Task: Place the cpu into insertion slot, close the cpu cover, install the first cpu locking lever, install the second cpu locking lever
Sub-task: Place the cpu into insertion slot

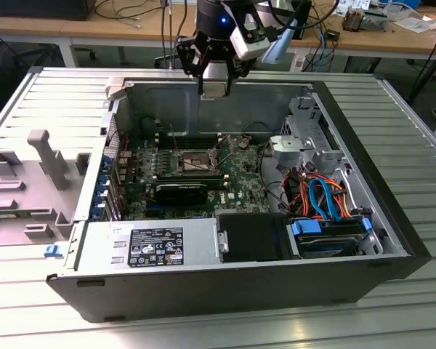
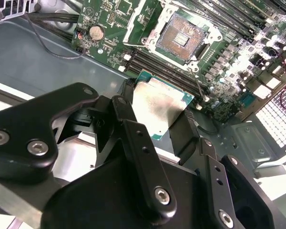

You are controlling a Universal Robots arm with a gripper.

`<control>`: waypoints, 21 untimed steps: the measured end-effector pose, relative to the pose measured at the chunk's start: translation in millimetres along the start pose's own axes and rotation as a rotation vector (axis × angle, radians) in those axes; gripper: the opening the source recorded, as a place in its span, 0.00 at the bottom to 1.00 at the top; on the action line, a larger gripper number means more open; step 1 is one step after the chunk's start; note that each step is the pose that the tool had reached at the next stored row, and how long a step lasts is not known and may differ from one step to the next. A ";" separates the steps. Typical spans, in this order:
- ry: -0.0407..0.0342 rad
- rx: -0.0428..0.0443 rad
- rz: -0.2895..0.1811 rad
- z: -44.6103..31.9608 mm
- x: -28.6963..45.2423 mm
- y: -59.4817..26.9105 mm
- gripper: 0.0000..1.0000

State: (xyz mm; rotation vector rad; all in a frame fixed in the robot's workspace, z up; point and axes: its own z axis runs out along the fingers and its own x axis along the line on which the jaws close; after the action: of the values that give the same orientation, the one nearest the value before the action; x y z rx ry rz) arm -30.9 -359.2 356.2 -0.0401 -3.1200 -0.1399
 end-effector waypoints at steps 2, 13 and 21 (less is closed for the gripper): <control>0.0000 -0.0001 0.000 0.2 0.0 -0.3 0.55; 0.0000 0.0000 0.000 3.1 -0.1 -2.8 0.55; 0.0000 -0.0001 0.000 4.5 -0.2 -3.4 0.55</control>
State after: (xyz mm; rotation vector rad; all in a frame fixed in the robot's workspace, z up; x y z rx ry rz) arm -30.9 -362.1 351.4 -0.0399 -3.1200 -0.1400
